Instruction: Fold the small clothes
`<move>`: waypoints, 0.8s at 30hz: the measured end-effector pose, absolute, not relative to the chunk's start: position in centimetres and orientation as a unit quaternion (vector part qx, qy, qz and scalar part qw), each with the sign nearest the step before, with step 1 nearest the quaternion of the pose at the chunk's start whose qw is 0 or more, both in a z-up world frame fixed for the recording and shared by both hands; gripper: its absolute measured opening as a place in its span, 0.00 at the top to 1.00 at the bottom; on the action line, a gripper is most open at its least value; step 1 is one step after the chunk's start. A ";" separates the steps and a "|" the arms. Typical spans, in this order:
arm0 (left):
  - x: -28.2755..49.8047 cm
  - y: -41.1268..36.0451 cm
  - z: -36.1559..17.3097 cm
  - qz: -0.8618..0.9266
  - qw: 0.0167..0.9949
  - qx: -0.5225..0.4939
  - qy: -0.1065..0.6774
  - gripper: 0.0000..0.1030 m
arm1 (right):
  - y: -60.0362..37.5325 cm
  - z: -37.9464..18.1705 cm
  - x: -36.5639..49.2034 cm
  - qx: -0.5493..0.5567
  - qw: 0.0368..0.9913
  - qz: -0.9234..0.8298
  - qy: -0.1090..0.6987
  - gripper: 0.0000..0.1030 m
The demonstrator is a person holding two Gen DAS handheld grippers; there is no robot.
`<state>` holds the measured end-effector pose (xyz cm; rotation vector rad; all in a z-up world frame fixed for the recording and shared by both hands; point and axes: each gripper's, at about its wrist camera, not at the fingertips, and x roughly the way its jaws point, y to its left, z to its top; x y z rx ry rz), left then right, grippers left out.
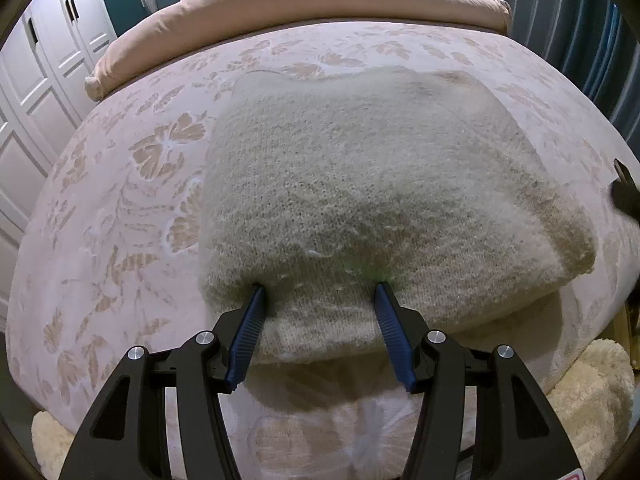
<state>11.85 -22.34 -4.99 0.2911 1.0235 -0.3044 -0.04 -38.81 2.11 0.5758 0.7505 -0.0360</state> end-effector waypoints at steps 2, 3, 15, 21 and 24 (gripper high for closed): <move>11.8 -22.2 -4.9 -0.144 0.851 0.140 0.485 0.47 | -38.7 2.2 0.0 0.263 0.892 -0.019 0.368 0.94; 11.8 -22.1 -4.6 -0.144 0.851 0.134 0.486 0.47 | -38.6 2.0 0.1 0.262 0.890 -0.018 0.372 0.82; 15.2 -16.8 -2.9 -0.102 0.853 0.008 0.512 0.40 | -37.5 0.0 1.8 0.263 0.887 0.004 0.380 0.94; 14.6 -17.0 -4.7 -0.107 0.845 0.019 0.523 0.39 | -40.3 -3.8 1.0 0.279 0.855 -0.061 0.433 0.97; 14.5 -17.6 -5.1 -0.106 0.845 0.030 0.524 0.38 | -40.8 -6.0 1.4 0.295 0.830 -0.073 0.467 0.98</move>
